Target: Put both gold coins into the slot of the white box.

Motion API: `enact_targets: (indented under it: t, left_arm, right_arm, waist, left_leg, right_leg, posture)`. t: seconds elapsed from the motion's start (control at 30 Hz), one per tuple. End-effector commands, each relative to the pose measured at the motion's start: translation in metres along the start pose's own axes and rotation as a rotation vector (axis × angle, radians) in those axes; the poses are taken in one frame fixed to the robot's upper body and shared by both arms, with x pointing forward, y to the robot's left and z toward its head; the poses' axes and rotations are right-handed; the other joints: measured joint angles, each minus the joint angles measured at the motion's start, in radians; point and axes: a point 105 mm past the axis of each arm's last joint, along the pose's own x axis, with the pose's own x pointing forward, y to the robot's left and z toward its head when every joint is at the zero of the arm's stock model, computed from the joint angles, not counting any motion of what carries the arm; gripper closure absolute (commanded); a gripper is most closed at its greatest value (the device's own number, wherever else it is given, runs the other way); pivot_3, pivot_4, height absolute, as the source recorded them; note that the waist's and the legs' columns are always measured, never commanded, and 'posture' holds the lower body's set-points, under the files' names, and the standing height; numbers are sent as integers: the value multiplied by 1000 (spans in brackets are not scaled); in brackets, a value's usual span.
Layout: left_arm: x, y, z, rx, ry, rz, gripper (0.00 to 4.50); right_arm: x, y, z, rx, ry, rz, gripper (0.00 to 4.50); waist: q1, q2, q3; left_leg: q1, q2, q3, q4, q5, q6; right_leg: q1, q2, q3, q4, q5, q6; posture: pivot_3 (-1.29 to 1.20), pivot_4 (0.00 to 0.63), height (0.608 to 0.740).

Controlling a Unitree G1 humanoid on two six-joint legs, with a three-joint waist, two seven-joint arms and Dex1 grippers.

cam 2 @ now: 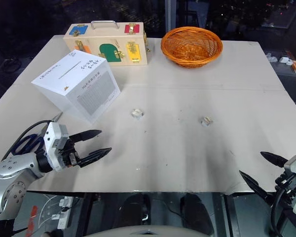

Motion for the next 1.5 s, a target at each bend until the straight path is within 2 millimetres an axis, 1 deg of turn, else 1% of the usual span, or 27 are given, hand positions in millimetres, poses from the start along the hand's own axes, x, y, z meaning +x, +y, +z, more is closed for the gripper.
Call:
enact_targets:
  t: [0.03,0.1,0.13,0.2,0.3,0.37,0.43,0.47,0.57,0.6,0.67,0.77,0.93,1.03,1.07,1.23,1.5]
  left_arm:
    - [14,-14,33,78,-87,-111,130]
    - [30,-34,60,126,-151,-246,130]
    - [35,-40,67,131,-166,-282,130]
    - [39,-44,72,129,-171,-316,130]
    - [44,-52,78,129,-176,-357,130]
    - [46,-55,79,128,-178,-369,0]
    - [49,-57,79,128,-178,-377,0]
    - [50,-58,79,127,-179,-378,0]
    - [53,-58,79,126,-186,-374,0]
    - [53,-58,79,127,-187,-372,0]
    - [53,-59,80,126,-187,-366,0]
    - [53,-58,80,125,-184,-354,0]
    - [51,-59,79,127,-183,-348,0]
    - [48,-59,78,125,-179,-341,0]
    - [47,-59,78,125,-178,-340,0]
    - [43,-60,77,121,-175,-335,0]
    - [39,-58,74,113,-169,-325,0]
  right_arm:
    - [26,-3,25,0,-85,-24,0]
    - [59,-3,49,9,-116,-27,0]
    - [69,-3,56,19,-114,-28,0]
    - [85,-8,60,26,-95,-50,0]
    - [102,-9,68,35,-91,-32,0]
    - [116,-17,70,57,-78,-57,553]
    - [129,-18,74,39,-65,-42,1328]
    - [136,-20,74,38,-50,-46,1499]
    - [150,-21,73,34,-23,-38,1499]
    - [153,-19,73,32,-20,-27,1725]
    - [157,-16,74,18,-14,-6,2230]
    - [160,-14,73,17,-4,6,2230]
    - [162,-18,73,15,3,-8,2230]
    - [163,-21,74,21,5,-16,3046]
    - [163,-21,73,17,8,-17,3482]
    - [166,-20,69,17,23,-8,3482]
    - [169,-23,62,26,40,-23,3482]
  waist:
    - [-2,-1,0]
    - [-12,-6,0]
    - [-18,-6,0]
    - [-18,-3,-3]
    - [-9,0,-9]
    - [-4,0,-9]
    - [-3,1,-9]
    - [-2,1,-9]
    - [-1,1,-9]
    - [-1,1,-9]
    - [1,1,-9]
    - [0,1,-9]
    - [0,1,-9]
    - [-2,1,-9]
    - [-1,1,-9]
    - [-1,1,-9]
    - [-2,1,-8]
  left_leg:
    - [0,0,0,0,0,0]
    - [2,0,0,0,0,0]
    - [2,0,0,2,0,0]
    - [0,-2,-2,5,1,-1]
    - [2,-4,-3,-2,2,1]
    - [-1,-4,-4,-4,2,1]
    - [-1,-4,-5,-4,2,0]
    - [-1,-4,-6,-5,2,0]
    - [-1,-4,-6,-5,2,0]
    - [-1,-4,-6,-5,2,0]
    - [-1,-4,-6,-5,2,0]
    - [-1,-4,-6,-4,2,0]
    - [-1,-4,-6,-4,2,0]
    - [-1,-4,-6,-4,2,0]
    - [-1,-4,-6,-4,2,0]
    - [-1,-4,-6,-4,2,0]
    - [-1,-3,-5,-4,2,0]
  right_leg:
    - [0,0,0,0,0,0]
    - [0,0,0,0,0,0]
    - [0,0,1,1,1,-1]
    - [0,-1,1,2,5,-2]
    - [2,0,1,1,4,1]
    - [-2,1,2,0,3,2]
    - [-2,2,2,0,2,2]
    - [-2,3,2,-1,1,2]
    - [-2,3,2,-2,1,2]
    - [-2,3,2,-2,1,2]
    - [-1,3,1,-2,1,2]
    - [-1,2,1,-2,1,2]
    - [-1,2,1,-1,1,2]
    - [-1,2,1,-1,1,2]
    - [-1,2,1,-1,1,2]
    - [-1,2,1,-1,1,2]
    - [-1,2,1,-1,1,2]
  posture:
    - [0,150,726]
    - [0,150,726]
    - [0,150,726]
    - [0,150,726]
    - [0,150,726]
    - [0,150,726]
    - [0,150,726]
    - [0,150,726]
    - [0,150,726]
    - [0,150,726]
    - [0,150,726]
    - [0,150,726]
    - [0,150,726]
    - [0,150,726]
    - [0,150,726]
    - [0,150,726]
    - [0,150,726]
